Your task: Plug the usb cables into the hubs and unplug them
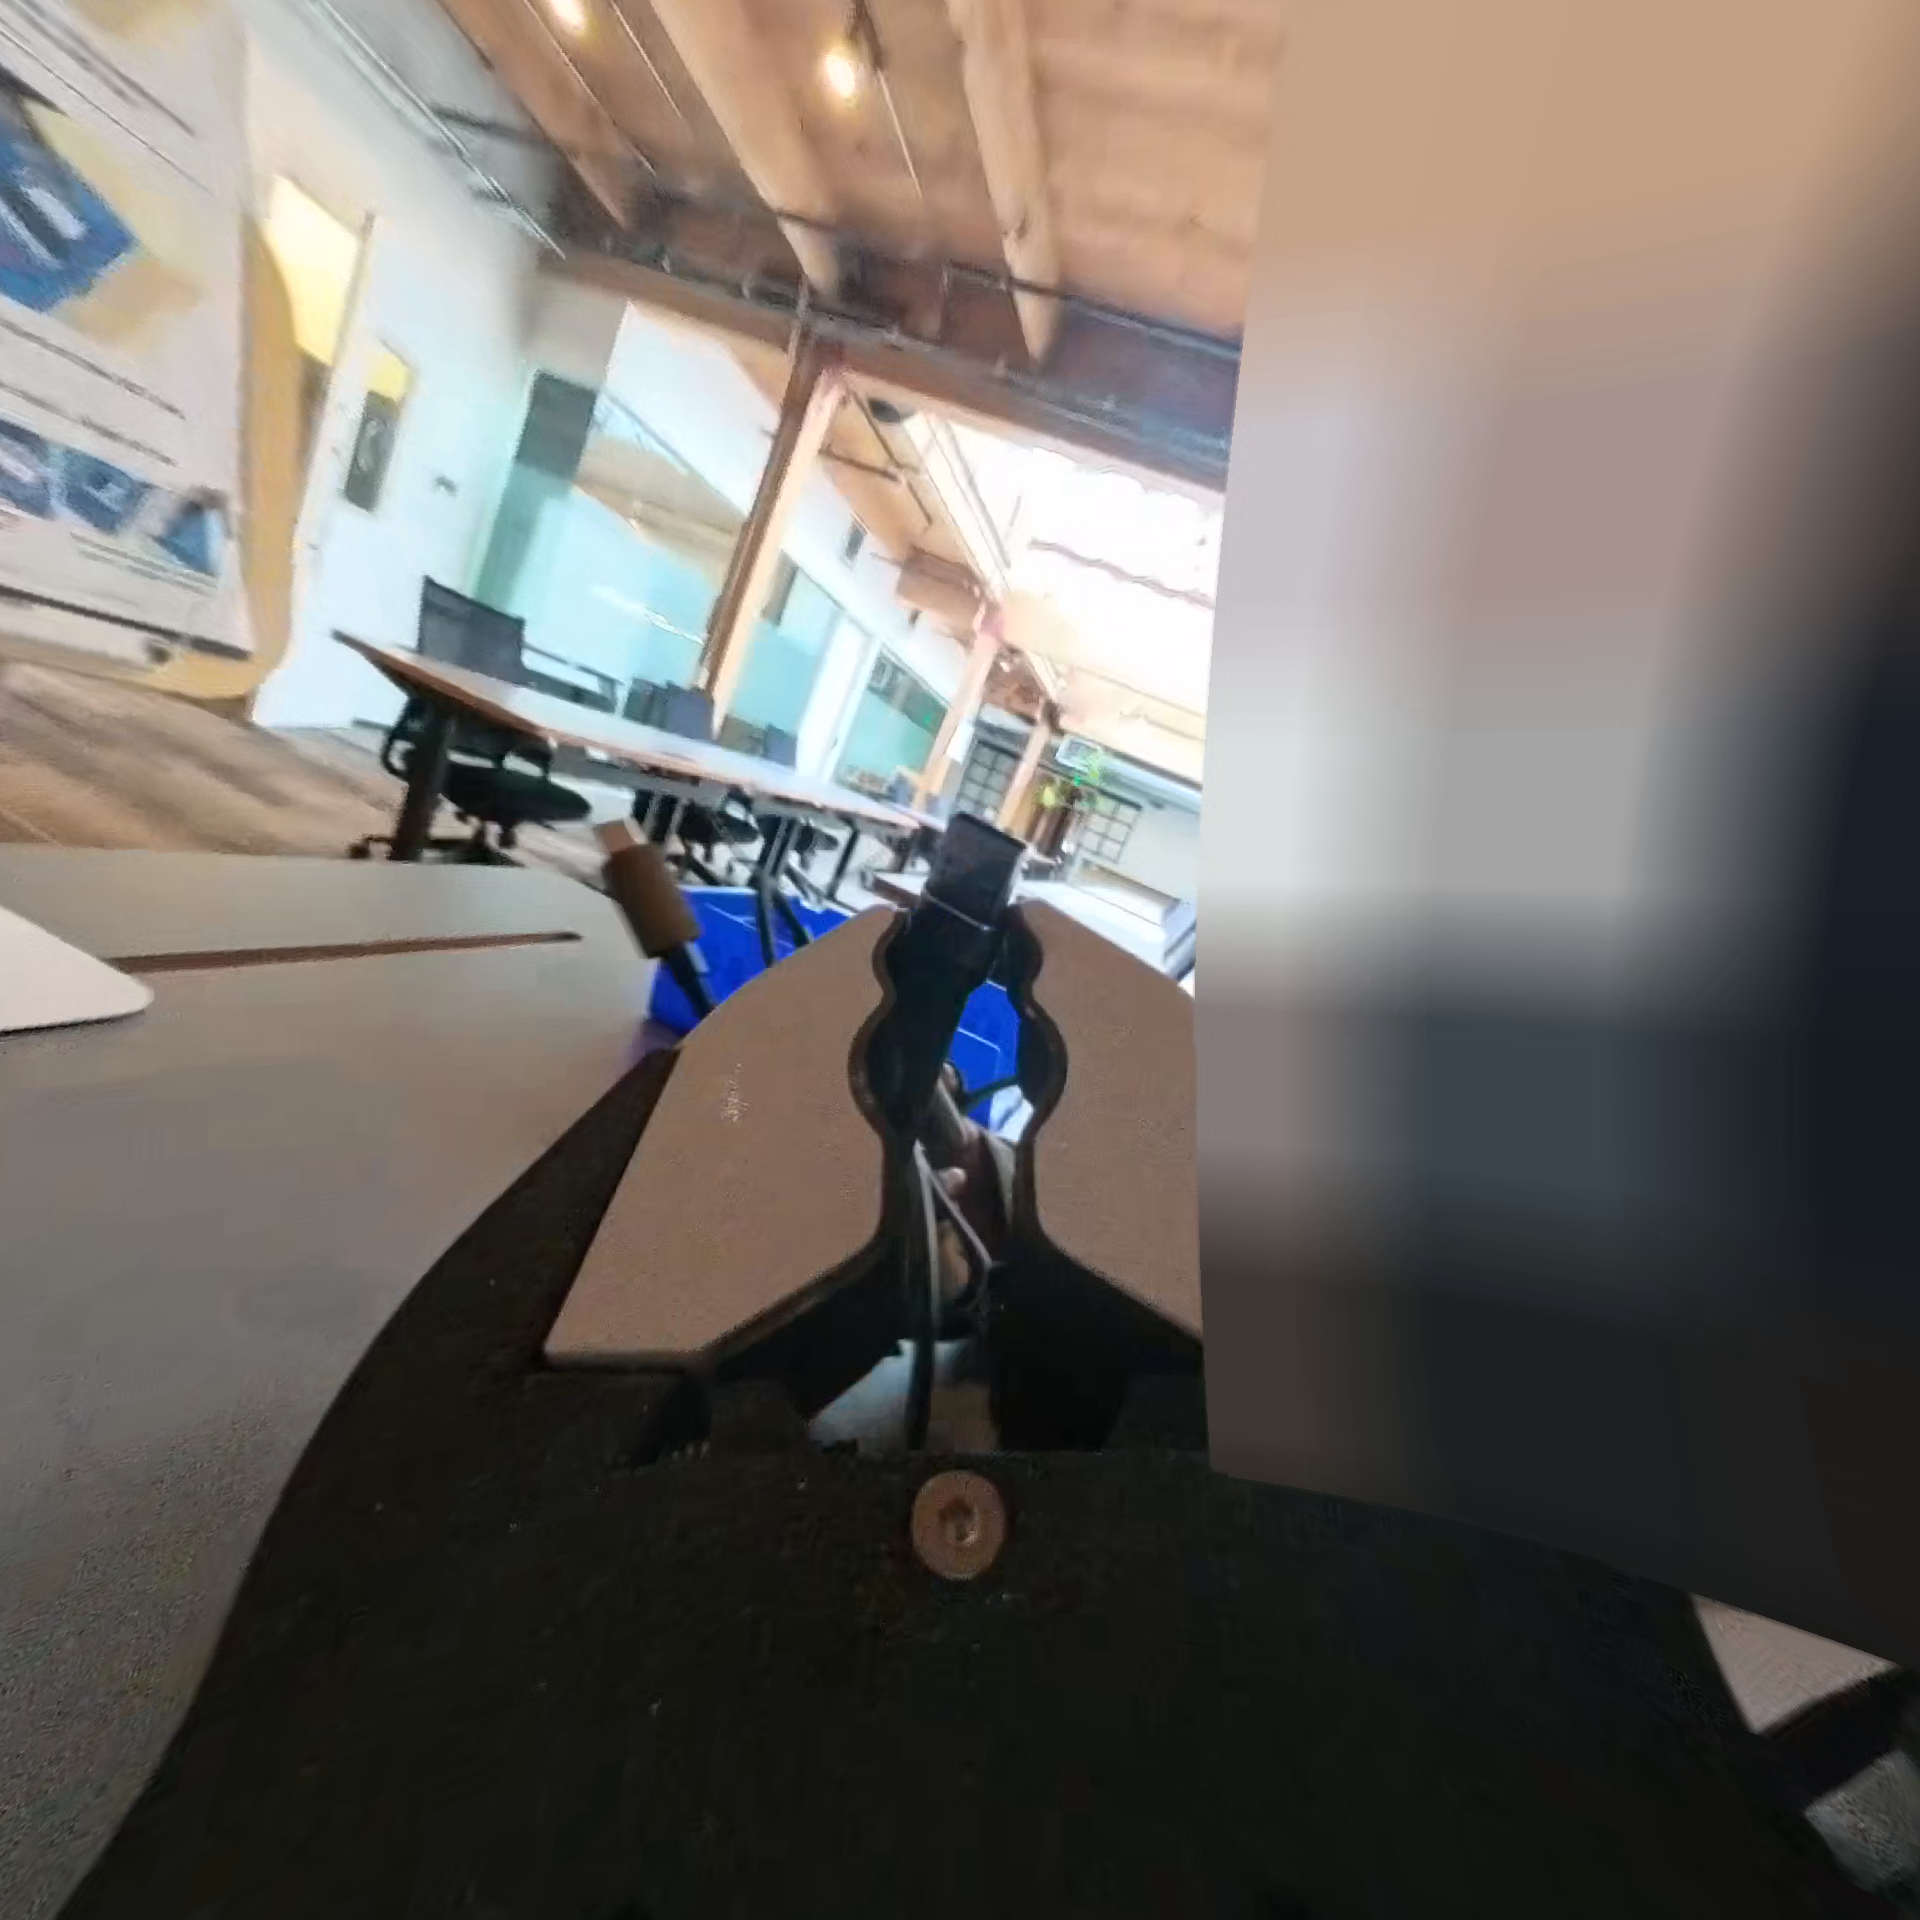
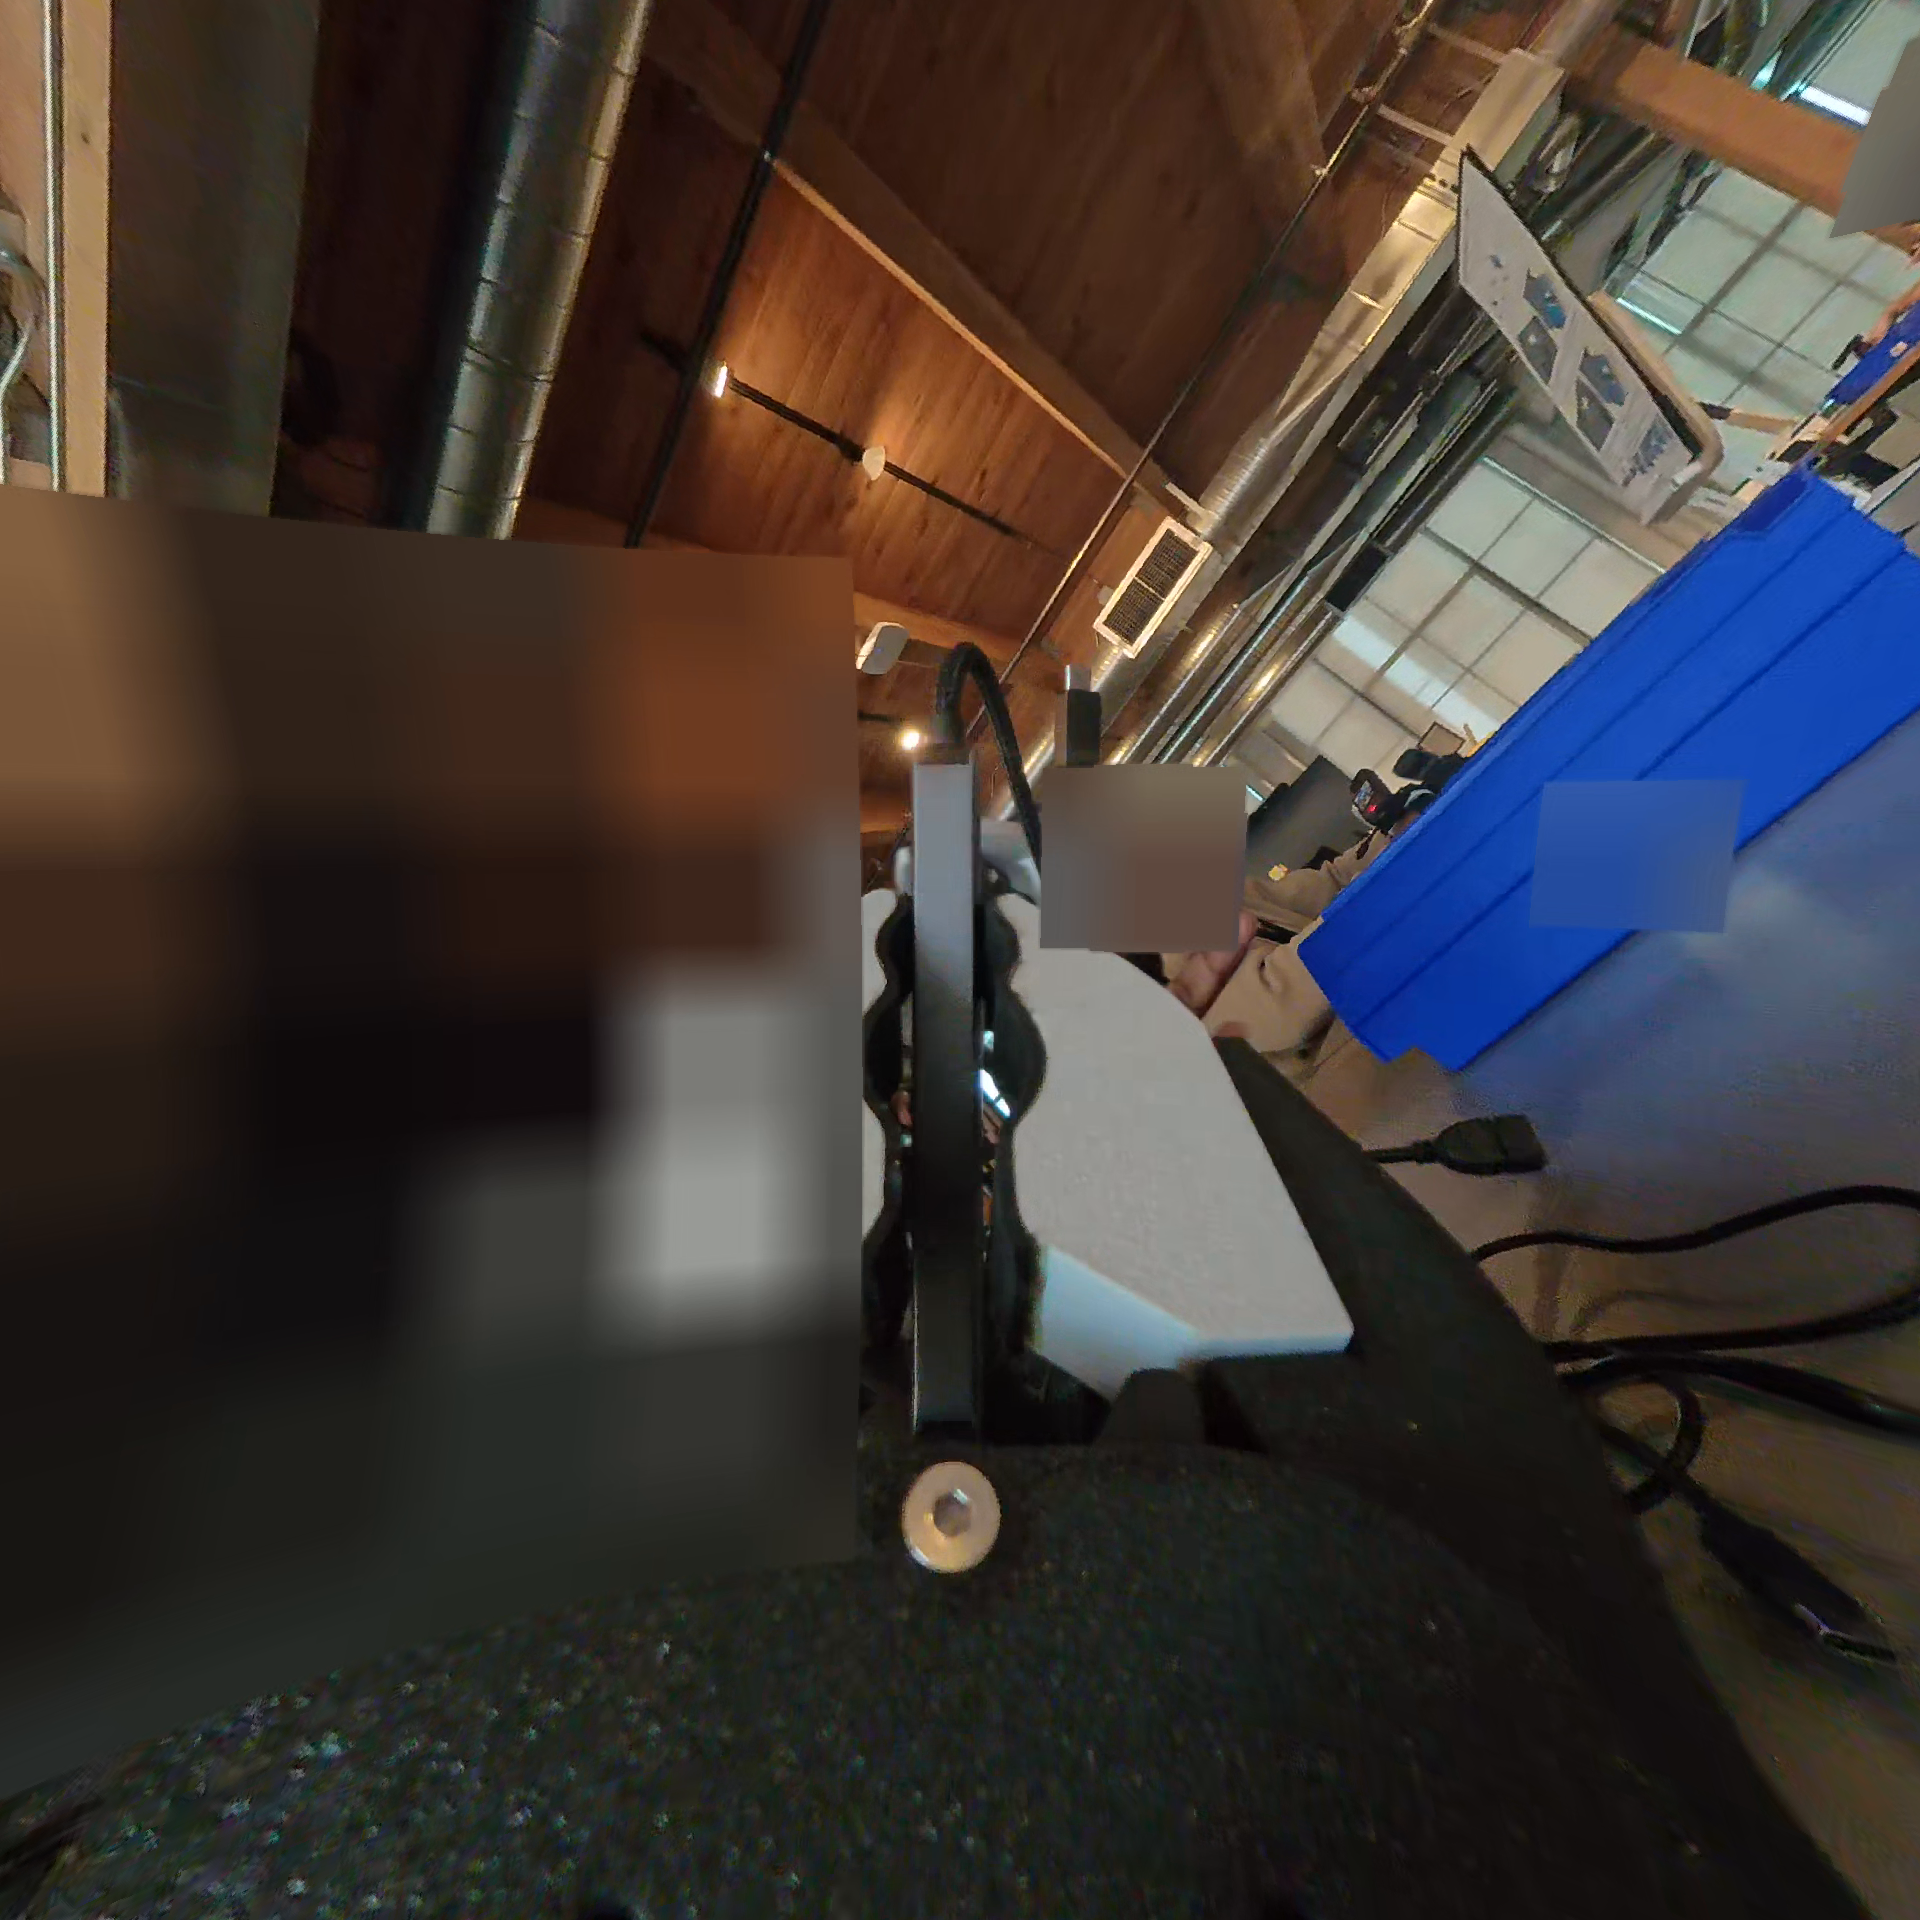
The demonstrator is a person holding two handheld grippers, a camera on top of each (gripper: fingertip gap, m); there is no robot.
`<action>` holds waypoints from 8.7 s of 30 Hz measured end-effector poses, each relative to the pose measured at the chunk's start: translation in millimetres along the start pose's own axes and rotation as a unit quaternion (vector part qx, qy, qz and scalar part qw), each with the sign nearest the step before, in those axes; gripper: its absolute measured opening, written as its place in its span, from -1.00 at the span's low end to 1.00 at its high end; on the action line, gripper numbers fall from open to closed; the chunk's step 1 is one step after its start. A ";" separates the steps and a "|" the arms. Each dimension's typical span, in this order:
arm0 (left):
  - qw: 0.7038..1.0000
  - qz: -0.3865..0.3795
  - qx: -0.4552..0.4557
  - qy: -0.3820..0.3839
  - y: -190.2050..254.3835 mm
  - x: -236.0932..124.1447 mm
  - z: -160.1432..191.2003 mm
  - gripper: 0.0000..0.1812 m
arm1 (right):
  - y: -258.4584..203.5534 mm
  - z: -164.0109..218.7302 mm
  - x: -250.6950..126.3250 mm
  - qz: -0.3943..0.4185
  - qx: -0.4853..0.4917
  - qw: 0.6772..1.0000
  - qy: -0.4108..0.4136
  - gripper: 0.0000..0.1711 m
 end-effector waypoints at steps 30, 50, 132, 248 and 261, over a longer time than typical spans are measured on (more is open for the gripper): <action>0.833 -0.290 0.427 -0.199 -9.7 11.5 31.2 -0.83 | -2.9 4.7 4.0 0.014 -0.044 0.999 -0.011 -0.87; 0.947 0.046 -0.041 -0.314 -15.5 7.0 36.0 -0.82 | -34.1 -23.6 28.0 0.084 -0.323 0.921 -0.202 -0.87; 0.810 -0.525 0.129 -0.229 -62.3 -85.2 44.7 -0.06 | -106.5 -86.2 -65.7 0.107 -0.285 0.950 -0.068 -0.87; 0.628 -0.393 0.603 -0.298 24.3 96.2 63.2 -0.83 | -43.8 -9.4 1.0 0.060 -0.136 0.978 0.144 -0.87; 0.632 -0.387 0.576 -0.345 14.7 95.4 70.8 -0.83 | -54.4 2.1 26.5 0.256 -0.415 0.871 -0.057 -0.88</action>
Point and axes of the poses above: each gripper's, where its closed fingertips meet, x out along the fingers, z out of its underside, y = z × x across the jaws, the point moved 7 cm from there along -x, back along the fingers, and after that the axes turned 9 degrees about -x, right-handed, at the moved point
